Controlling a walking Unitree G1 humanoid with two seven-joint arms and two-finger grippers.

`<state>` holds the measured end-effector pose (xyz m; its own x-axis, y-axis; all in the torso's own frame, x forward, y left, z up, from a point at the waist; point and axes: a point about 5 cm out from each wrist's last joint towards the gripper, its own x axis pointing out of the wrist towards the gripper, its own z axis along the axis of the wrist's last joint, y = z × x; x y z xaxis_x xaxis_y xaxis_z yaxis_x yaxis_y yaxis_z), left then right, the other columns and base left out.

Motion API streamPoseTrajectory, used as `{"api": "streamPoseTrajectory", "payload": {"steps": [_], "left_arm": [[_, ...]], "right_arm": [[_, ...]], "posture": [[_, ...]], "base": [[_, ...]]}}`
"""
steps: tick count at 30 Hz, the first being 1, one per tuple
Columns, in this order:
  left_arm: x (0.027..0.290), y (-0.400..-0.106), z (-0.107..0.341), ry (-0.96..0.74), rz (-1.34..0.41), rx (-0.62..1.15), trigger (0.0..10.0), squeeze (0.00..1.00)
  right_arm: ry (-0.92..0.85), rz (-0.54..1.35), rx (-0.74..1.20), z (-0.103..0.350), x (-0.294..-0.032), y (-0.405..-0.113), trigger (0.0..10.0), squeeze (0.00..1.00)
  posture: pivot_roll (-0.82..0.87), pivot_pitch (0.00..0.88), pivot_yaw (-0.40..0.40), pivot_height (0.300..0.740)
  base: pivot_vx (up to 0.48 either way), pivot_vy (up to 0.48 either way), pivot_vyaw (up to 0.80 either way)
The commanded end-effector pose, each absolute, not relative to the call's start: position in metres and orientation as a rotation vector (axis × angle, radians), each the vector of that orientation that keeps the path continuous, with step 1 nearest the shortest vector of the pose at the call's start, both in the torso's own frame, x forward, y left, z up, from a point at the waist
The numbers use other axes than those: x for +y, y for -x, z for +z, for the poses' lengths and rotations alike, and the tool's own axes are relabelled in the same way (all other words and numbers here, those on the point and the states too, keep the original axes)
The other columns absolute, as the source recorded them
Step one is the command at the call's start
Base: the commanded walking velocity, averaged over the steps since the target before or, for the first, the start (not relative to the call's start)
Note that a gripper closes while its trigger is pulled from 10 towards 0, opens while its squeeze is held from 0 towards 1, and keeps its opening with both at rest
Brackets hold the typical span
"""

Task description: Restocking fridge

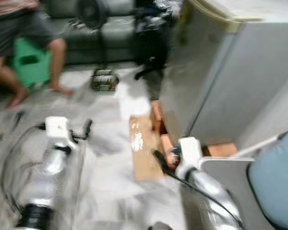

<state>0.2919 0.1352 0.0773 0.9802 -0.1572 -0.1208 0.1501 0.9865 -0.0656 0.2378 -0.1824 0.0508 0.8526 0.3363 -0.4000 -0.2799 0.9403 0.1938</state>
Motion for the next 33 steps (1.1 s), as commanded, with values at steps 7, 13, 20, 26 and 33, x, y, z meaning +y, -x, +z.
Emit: {"api": "streamPoseTrajectory", "payload": {"steps": [7,13,20,26,33], "left_arm": [[0.1481,-0.2924,0.0800,0.023,-0.114,0.117,10.0,0.00],[0.1485,-0.2908,0.0789,0.023,-0.122,0.122,10.0,0.00],[0.1484,-0.2906,0.0783,0.029,-0.127,0.127,10.0,0.00],[0.1446,-0.2905,0.0770,0.039,-0.147,0.139,10.0,0.00],[0.1433,-0.2902,0.0769,0.042,-0.155,0.140,10.0,0.00]], "right_arm": [[-0.146,0.360,0.418,0.0553,-0.1730,-0.2402,10.0,0.00],[-0.160,0.361,0.410,0.0560,-0.1723,-0.2400,10.0,0.00],[-0.164,0.362,0.411,0.0559,-0.1719,-0.2399,10.0,0.00],[-0.169,0.362,0.412,0.0557,-0.1723,-0.2392,10.0,0.00],[-0.170,0.363,0.418,0.0550,-0.1726,-0.2390,10.0,0.00]], "posture": [[-0.05,0.000,0.003,0.740],[-0.05,0.000,0.003,0.740],[-0.05,0.000,0.005,0.740],[-0.05,0.000,0.006,0.740],[-0.05,0.000,0.004,0.740]], "base": [[0.371,0.000,-0.08],[0.092,0.106,0.00],[0.281,0.389,0.00],[0.000,0.444,0.00],[0.000,0.454,0.00]]}}
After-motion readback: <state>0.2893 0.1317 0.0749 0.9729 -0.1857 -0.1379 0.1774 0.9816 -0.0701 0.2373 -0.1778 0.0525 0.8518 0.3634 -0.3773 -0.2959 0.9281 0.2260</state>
